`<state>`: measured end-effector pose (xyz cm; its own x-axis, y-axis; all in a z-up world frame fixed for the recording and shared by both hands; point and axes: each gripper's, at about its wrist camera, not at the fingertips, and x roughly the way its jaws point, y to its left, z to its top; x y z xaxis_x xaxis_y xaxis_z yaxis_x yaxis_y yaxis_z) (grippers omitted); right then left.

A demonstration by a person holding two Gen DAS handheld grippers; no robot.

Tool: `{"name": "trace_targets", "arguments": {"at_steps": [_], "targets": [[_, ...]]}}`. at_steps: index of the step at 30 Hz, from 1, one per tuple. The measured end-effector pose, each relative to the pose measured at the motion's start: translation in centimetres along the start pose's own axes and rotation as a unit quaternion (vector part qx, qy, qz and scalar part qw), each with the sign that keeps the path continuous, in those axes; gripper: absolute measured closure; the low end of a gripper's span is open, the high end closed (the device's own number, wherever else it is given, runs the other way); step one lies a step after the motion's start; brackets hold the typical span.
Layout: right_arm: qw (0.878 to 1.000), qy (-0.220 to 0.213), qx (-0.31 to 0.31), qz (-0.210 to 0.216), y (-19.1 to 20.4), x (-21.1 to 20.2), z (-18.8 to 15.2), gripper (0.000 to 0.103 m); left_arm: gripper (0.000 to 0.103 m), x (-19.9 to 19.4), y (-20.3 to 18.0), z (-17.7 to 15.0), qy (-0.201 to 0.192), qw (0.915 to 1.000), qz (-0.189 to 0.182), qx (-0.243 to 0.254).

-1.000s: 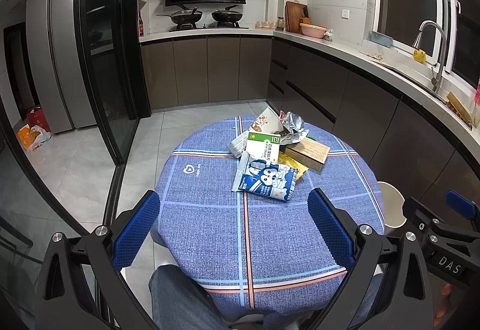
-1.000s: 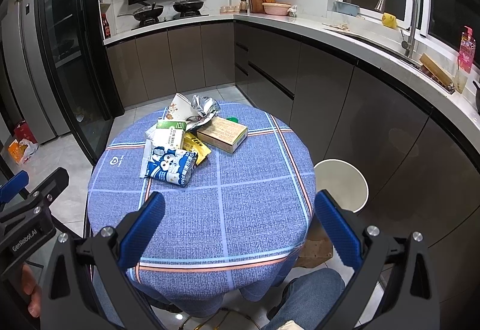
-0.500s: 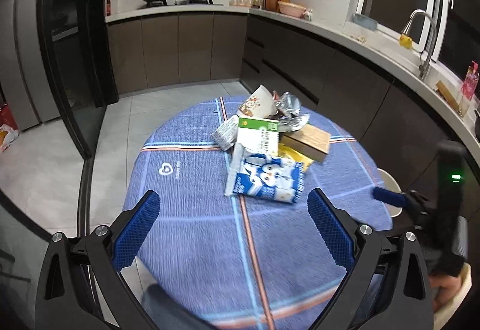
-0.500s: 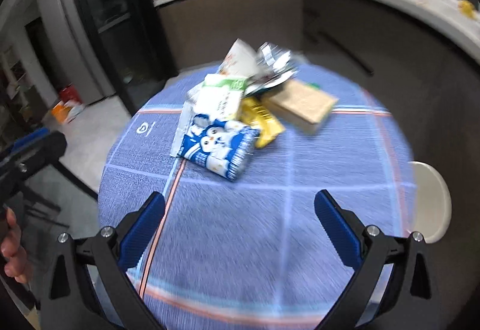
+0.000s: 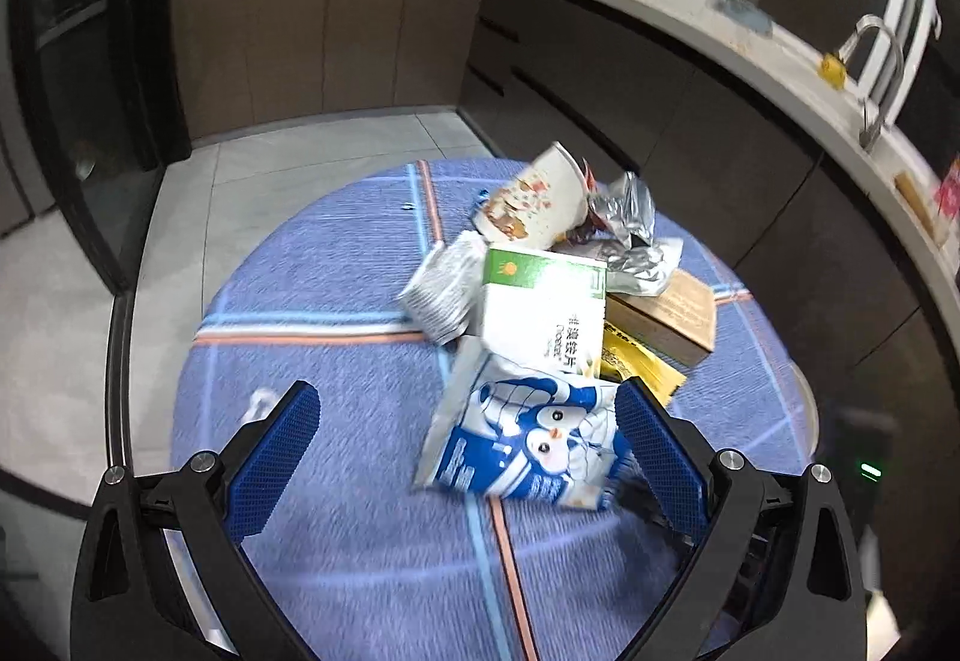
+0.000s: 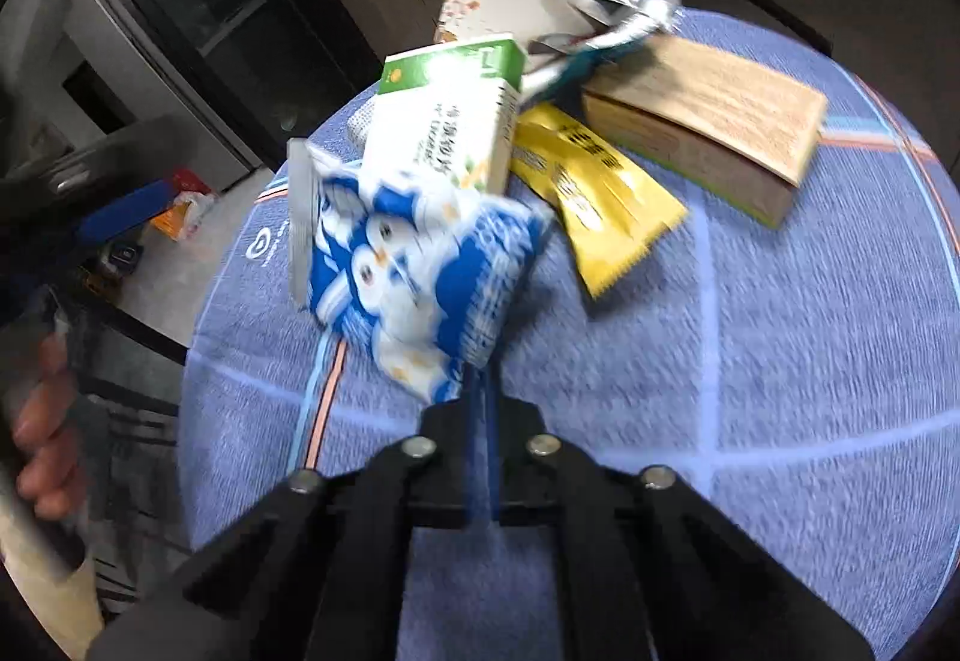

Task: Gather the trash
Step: 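Grasp the blue-white milk carton with the right gripper while the left gripper approaches the medicine box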

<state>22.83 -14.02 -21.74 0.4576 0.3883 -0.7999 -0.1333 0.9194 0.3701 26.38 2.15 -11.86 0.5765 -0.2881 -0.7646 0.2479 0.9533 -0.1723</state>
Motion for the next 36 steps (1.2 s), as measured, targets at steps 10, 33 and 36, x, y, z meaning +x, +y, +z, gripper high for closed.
{"name": "trace_targets", "arguments": {"at_steps": [10, 33, 36], "targets": [[0.999, -0.04, -0.017, 0.005, -1.2, -5.5, -1.4, 0.021, 0.008, 4.9, -2.1, 1.7, 0.031, 0.9993, -0.002, 0.023], [0.987, 0.026, -0.152, 0.055, 2.9, 2.4, 5.4, 0.093, 0.008, 0.3, 3.6, -0.3, 0.013, 0.9998, 0.005, 0.011], [0.989, 0.013, -0.141, 0.045, 2.4, 1.1, 5.2, 0.099, 0.008, 0.8, 2.5, -0.4, 0.019, 0.9997, -0.001, 0.017]]}}
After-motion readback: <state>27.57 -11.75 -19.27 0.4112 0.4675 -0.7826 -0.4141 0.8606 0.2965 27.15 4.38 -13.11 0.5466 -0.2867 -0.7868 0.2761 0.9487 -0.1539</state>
